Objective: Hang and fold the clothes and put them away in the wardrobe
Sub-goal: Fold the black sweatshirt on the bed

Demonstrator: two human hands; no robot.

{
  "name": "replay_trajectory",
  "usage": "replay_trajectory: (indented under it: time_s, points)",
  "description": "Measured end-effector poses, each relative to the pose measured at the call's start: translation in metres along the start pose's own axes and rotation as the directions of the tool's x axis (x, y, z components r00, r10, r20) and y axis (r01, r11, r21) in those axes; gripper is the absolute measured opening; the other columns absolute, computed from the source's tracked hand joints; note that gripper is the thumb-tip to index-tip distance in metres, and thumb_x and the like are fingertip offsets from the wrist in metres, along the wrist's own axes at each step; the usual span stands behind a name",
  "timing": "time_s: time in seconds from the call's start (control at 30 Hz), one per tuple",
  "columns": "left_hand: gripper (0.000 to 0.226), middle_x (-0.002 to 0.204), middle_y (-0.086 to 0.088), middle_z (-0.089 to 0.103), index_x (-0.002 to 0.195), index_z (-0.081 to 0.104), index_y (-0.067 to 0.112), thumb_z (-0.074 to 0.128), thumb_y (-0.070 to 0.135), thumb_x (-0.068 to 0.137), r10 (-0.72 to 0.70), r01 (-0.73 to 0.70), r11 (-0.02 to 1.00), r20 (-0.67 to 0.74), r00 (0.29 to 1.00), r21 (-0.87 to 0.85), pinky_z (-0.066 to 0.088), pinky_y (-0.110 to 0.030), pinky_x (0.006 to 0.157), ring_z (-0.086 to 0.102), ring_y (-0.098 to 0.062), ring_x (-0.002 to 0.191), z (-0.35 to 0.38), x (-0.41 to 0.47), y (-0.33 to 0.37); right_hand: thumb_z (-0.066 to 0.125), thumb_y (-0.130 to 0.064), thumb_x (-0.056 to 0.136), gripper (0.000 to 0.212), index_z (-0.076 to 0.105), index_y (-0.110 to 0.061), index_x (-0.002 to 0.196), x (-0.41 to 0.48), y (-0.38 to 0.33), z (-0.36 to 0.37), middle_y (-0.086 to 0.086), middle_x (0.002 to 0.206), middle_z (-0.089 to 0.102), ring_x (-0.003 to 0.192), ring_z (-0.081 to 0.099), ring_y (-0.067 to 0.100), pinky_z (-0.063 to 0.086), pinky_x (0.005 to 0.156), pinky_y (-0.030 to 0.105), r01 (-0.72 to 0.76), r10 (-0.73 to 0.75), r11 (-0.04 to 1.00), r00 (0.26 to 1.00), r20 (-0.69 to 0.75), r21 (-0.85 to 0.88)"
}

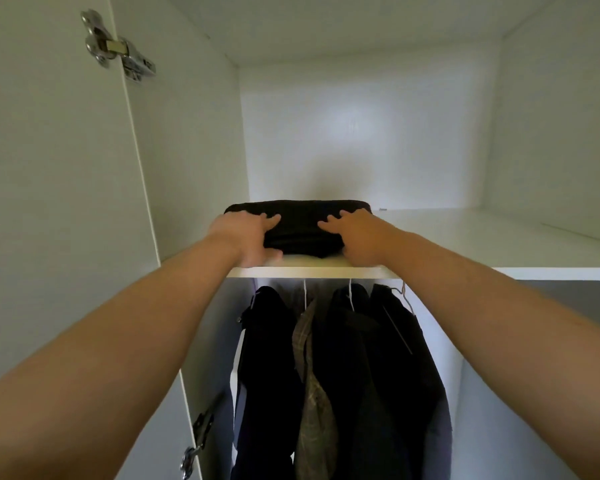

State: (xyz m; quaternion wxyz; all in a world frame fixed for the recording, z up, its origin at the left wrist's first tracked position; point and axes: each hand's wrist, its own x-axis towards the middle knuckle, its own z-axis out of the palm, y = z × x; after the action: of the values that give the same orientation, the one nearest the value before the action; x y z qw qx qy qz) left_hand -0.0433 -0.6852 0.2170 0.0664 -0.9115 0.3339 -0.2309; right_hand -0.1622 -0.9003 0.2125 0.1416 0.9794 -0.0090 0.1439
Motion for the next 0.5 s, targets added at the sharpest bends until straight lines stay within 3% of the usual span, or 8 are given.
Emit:
replay_trajectory:
  time_s: [0.07, 0.13, 0.23, 0.33, 0.43, 0.5]
  points:
    - [0.09, 0.166, 0.016, 0.018, 0.158, 0.011, 0.047, 0.037, 0.088, 0.082, -0.008, 0.023, 0.991, 0.112, 0.994, -0.129, 0.038, -0.039, 0.109, 0.035, -0.025, 0.147, 0.009, 0.008, -0.003, 0.051, -0.023, 0.098, 0.066, 0.026, -0.022, 0.16, 0.016, 0.003, -0.003, 0.006, 0.163, 0.031, 0.149, 0.029, 0.03, 0.025, 0.12, 0.041, -0.048, 0.036, 0.993, 0.994, 0.103, 0.107]
    - [0.087, 0.166, 0.017, 0.017, 0.157, 0.015, 0.048, 0.023, 0.091, 0.082, -0.015, 0.047, 0.973, 0.139, 0.99, -0.226, 0.03, -0.039, 0.115, 0.027, -0.023, 0.151, 0.009, 0.018, -0.009, 0.042, -0.034, 0.102, 0.055, 0.04, -0.022, 0.155, 0.031, 0.004, -0.01, 0.005, 0.159, 0.041, 0.142, 0.04, 0.029, 0.032, 0.112, 0.035, -0.093, 0.072, 0.982, 0.989, 0.127, 0.166]
    - [0.064, 0.167, 0.013, 0.018, 0.159, 0.019, 0.043, 0.02, 0.069, 0.1, -0.009, 0.051, 0.975, 0.188, 0.982, -0.218, 0.02, -0.04, 0.12, 0.018, -0.02, 0.154, 0.007, 0.039, -0.02, 0.029, -0.033, 0.106, 0.049, 0.054, -0.016, 0.145, 0.055, 0.002, -0.014, 0.006, 0.145, 0.056, 0.126, 0.055, 0.027, 0.041, 0.109, 0.036, -0.137, 0.11, 0.983, 0.973, 0.203, 0.123]
    - [0.056, 0.169, 0.007, 0.01, 0.161, 0.012, 0.035, 0.023, 0.05, 0.109, 0.009, 0.038, 0.985, 0.267, 0.964, -0.169, 0.014, -0.039, 0.122, 0.012, -0.023, 0.155, 0.012, 0.059, -0.022, 0.03, -0.025, 0.104, 0.044, 0.058, -0.017, 0.138, 0.078, -0.003, -0.01, 0.004, 0.131, 0.061, 0.123, 0.054, 0.03, 0.039, 0.11, 0.047, -0.164, 0.155, 0.986, 0.957, 0.245, 0.017]
    - [0.054, 0.169, 0.005, 0.008, 0.162, 0.01, 0.031, 0.022, 0.045, 0.11, -0.007, 0.057, 0.985, 0.293, 0.956, -0.164, 0.012, -0.038, 0.122, 0.011, -0.023, 0.156, 0.022, 0.078, -0.023, 0.037, -0.018, 0.096, 0.024, 0.061, -0.02, 0.093, 0.101, -0.007, -0.003, 0.002, 0.107, 0.051, 0.13, 0.037, 0.034, 0.022, 0.113, 0.055, -0.204, 0.216, 0.976, 0.943, 0.255, -0.073]
    - [0.055, 0.169, 0.005, 0.009, 0.162, 0.011, 0.032, 0.023, 0.047, 0.11, -0.029, 0.084, 0.981, 0.293, 0.956, -0.175, 0.011, -0.038, 0.123, 0.01, -0.023, 0.156, 0.029, 0.092, -0.026, 0.04, -0.015, 0.095, 0.016, 0.051, -0.016, 0.083, 0.116, -0.006, 0.003, 0.009, 0.118, 0.052, 0.131, 0.036, 0.037, 0.025, 0.111, 0.053, -0.229, 0.239, 0.971, 0.934, 0.264, -0.069]
